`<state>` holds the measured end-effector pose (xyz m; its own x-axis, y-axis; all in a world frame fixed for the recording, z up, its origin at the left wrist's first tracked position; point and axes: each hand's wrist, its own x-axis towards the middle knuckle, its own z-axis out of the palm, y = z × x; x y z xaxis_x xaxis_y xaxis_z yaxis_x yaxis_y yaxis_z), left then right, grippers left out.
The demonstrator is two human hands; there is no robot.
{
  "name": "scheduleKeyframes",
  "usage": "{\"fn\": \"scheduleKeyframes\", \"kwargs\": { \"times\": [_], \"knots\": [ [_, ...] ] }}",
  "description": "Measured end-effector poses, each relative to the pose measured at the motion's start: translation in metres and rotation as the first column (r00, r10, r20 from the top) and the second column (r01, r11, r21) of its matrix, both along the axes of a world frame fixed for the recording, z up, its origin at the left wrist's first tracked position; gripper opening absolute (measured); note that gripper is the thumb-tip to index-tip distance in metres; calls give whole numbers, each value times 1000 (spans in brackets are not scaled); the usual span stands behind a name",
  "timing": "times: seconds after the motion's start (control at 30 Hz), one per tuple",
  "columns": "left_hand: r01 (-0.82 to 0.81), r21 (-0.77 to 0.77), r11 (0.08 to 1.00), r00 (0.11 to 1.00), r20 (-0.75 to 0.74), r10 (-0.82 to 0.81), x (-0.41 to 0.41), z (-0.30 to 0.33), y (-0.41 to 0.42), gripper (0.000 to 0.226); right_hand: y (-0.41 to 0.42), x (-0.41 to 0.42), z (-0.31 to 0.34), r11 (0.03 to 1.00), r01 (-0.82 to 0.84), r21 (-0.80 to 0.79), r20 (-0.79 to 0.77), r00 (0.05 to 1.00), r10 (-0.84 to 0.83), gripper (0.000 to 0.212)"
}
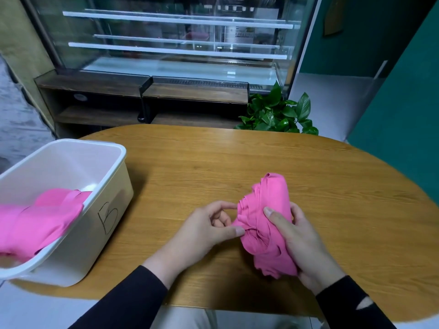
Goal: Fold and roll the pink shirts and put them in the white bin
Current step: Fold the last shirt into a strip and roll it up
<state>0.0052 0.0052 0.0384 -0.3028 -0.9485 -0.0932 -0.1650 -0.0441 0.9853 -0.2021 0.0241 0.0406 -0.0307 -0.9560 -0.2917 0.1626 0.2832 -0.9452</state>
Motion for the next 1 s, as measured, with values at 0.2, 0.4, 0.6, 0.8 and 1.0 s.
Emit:
{"fn": "scheduleKeyframes", "kwargs": {
  "times": [0.2, 0.4, 0.6, 0.8, 1.0],
  "knots": [
    [-59, -79, 995, 991, 116, 68, 3, 7, 3, 15, -2, -3, 0, 1000, 13, -20, -32, 999, -13, 59],
    [32, -265, 964, 898, 431, 88, 12, 23, 1, 22, 0, -4, 5, 999, 27, -40, -144, 989, -32, 63],
    [-59, -175, 983, 952, 288, 108, 9, 17, -2, 9, 0, -4, 8, 998, 25, -57, -143, 989, -33, 65],
    [41, 400, 915, 999, -15, -38, 1, 3, -5, 26, 3, -4, 12, 997, -25, -74, -136, 991, 15, 70],
    [229, 525, 820, 951, -301, -73, 1, 10, 0, 32, 3, -7, 15, 994, -28, -103, -162, 987, 11, 66]
  ]
}}
